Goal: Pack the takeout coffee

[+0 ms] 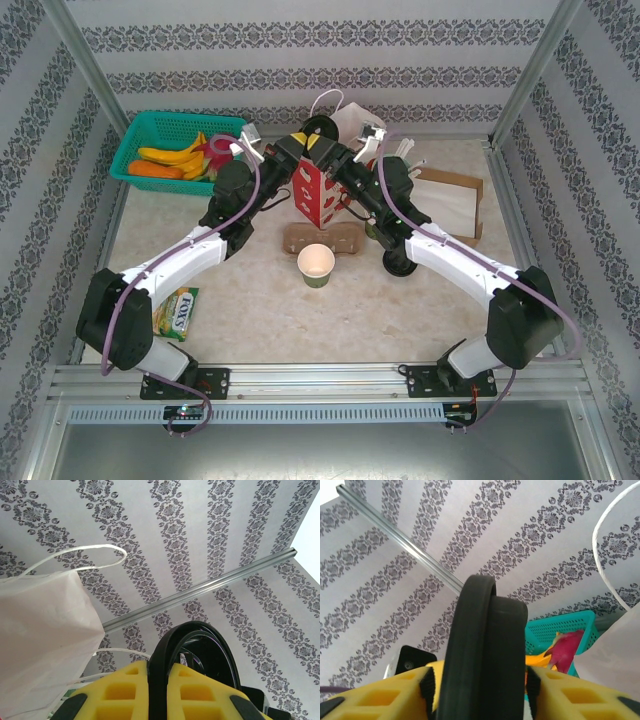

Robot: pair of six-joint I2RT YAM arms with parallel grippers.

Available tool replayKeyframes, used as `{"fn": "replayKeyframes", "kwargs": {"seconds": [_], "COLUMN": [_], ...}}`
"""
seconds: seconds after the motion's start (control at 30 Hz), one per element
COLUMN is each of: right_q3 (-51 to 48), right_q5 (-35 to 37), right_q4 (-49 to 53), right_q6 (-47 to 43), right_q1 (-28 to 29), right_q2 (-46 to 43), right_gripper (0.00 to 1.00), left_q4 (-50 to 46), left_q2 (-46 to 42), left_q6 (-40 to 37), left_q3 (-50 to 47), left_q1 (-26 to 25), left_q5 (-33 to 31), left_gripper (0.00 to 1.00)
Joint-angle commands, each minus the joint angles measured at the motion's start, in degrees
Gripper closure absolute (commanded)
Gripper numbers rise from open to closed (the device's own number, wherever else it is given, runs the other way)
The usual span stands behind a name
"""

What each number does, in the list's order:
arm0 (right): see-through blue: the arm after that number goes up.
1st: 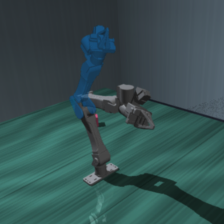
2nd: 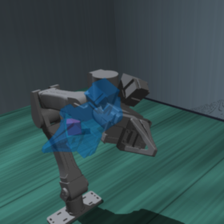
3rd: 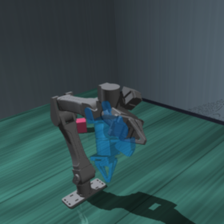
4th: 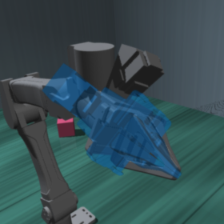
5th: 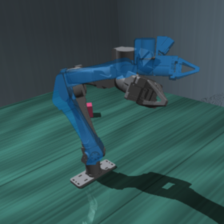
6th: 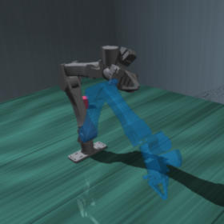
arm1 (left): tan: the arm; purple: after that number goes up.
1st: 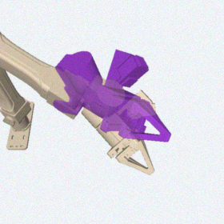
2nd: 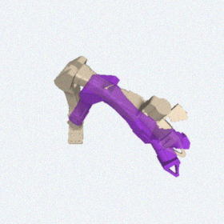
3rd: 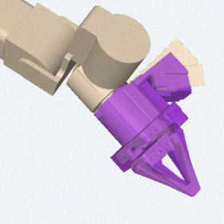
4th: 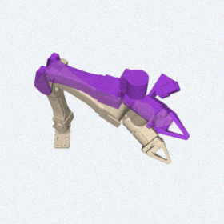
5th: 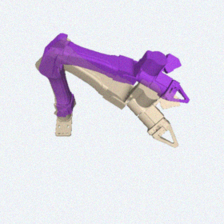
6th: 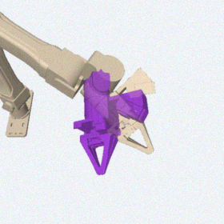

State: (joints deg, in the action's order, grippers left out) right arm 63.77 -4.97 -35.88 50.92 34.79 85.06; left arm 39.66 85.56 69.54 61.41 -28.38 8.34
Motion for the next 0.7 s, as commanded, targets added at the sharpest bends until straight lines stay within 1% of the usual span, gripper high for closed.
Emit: {"fn": "replayKeyframes", "kwargs": {"seconds": [0.0,0.13,0.33,0.47,0.53,0.57,0.63,0.67], "right_q3": [0.3,0.0,1.0,1.0,1.0,1.0,1.2,1.6], "right_q5": [1.7,1.9,0.3,-0.6,-0.9,-1.1,-2.2,-3.8], "right_q4": [-3.8,-3.1,-3.2,-3.7,-3.4,-3.0,-2.0,-1.1], "right_q6": [-1.1,-1.8,-1.5,-3.7,-5.9,-7.3,-10.0,-11.3], "right_q1": [0.9,0.8,0.9,0.9,0.7,0.7,0.2,-0.1], "right_q2": [-1.2,-1.5,-0.5,-0.7,-1.2,-1.7,-2.2,-2.4], "right_gripper": [0.55,0.66,0.73,0.83,0.87,0.9,0.93,0.96], "left_q4": [5.5,5.7,5.4,3.9,1.6,0.1,-3.8,-5.4], "left_q2": [-0.5,-0.3,0.3,0.1,-0.5,-1.0,-2.3,-3.3], "left_q6": [0.6,-0.1,-0.5,-0.4,-1.5,-2.6,-5.1,-6.7], "left_q3": [0.0,0.1,0.6,0.8,0.9,1.2,1.4,1.4], "left_q1": [0.6,0.6,0.6,0.6,0.6,0.6,0.6,0.6], "left_q5": [-0.8,-0.7,0.4,1.0,1.4,1.5,1.5,1.2], "left_gripper": [1.0,1.0,1.0,0.99,0.91,0.81,0.56,0.38]}}
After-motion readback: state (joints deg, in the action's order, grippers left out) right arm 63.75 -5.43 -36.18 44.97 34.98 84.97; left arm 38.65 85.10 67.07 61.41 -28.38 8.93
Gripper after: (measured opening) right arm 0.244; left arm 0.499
